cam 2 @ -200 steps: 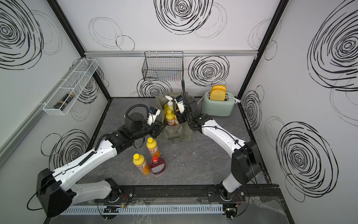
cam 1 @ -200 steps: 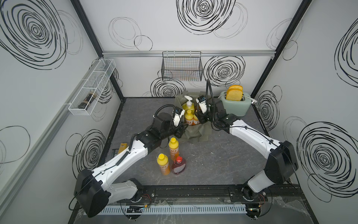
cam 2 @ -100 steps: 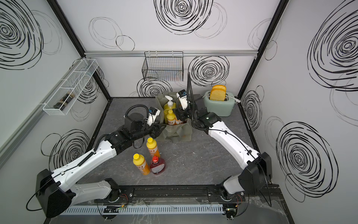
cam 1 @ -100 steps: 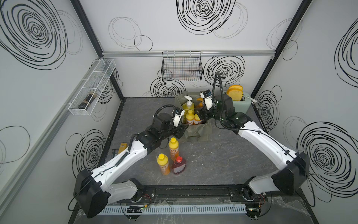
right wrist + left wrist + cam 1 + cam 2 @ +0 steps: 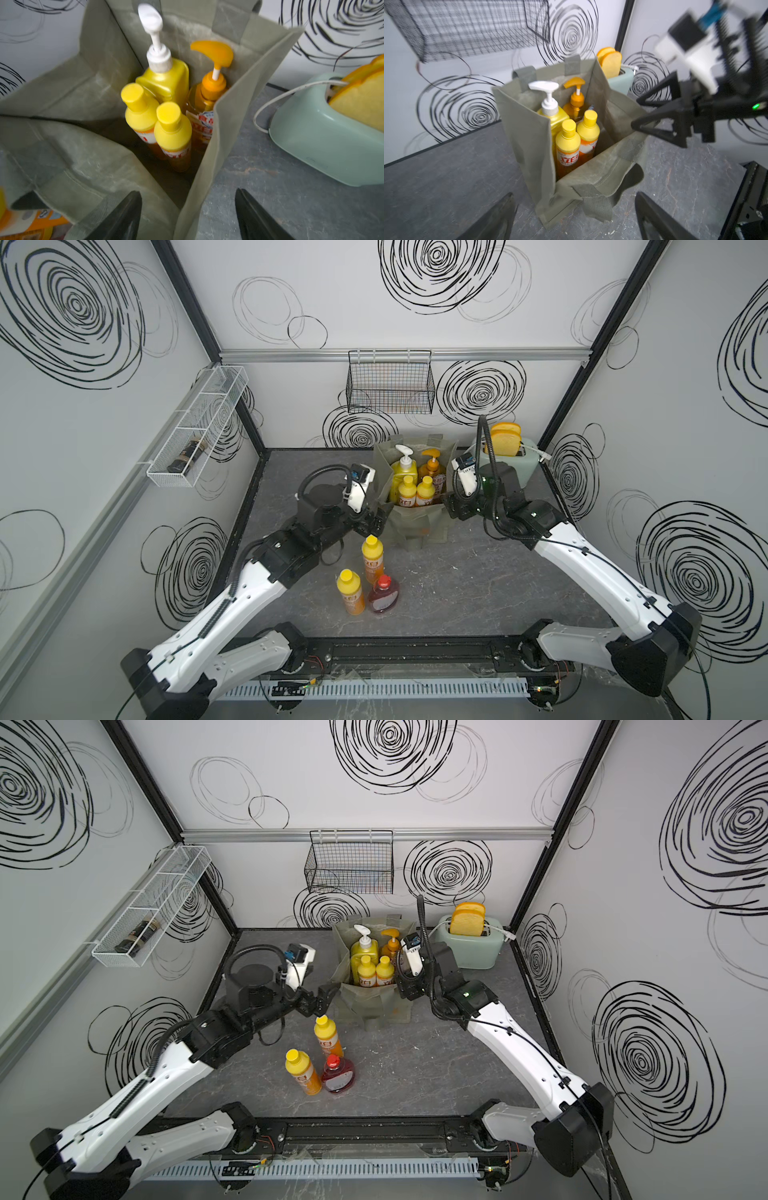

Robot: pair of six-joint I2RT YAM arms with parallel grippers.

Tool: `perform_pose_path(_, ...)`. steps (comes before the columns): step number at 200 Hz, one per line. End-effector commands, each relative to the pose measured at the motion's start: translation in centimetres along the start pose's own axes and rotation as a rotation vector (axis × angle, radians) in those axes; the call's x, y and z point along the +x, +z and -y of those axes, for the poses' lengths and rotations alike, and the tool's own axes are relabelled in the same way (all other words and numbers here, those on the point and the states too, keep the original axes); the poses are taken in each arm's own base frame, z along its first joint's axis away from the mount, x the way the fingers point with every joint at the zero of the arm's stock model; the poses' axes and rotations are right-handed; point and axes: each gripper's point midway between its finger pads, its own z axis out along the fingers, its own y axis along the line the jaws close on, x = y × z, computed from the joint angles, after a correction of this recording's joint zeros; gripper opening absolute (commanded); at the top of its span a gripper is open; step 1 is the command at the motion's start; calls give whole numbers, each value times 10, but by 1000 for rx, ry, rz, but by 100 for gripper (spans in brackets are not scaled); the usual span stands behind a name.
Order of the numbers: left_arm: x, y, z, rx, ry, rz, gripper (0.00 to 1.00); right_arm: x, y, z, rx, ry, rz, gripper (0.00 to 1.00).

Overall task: Pack dish soap into the shopping bag
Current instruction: Pick up the bottle of dish soap at the center of the board.

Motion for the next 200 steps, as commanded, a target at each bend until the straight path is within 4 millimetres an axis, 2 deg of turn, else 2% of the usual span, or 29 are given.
perform_pose_path(1, -2, -36, -13, -56, -44, 0, 93, 11, -13, 4, 9, 19, -8, 76)
perform_pose_path(24, 28, -50, -11, -42, -84, -67, 92, 8, -23, -5, -54, 45, 30, 78)
perform_pose_path(46, 55, -59, -9, -27, -95, -137, 88, -5, -41, -18, -145, 64, 79, 79)
perform_pose_path(79, 64, -70, -9, -27, -77, -190, 86, -19, -68, -19, -168, 64, 136, 80)
perform_pose_path(107, 65, -65, 6, 46, -103, -209, 85, -15, -84, -19, -178, 71, 164, 81)
perform_pose_path(156, 76, -53, 35, 142, -89, -252, 79, 9, -101, -10, -158, 102, 182, 86)
perform_pose_path(200, 100, -31, 36, 98, -25, -332, 78, 18, -105, -7, -157, 113, 178, 86)
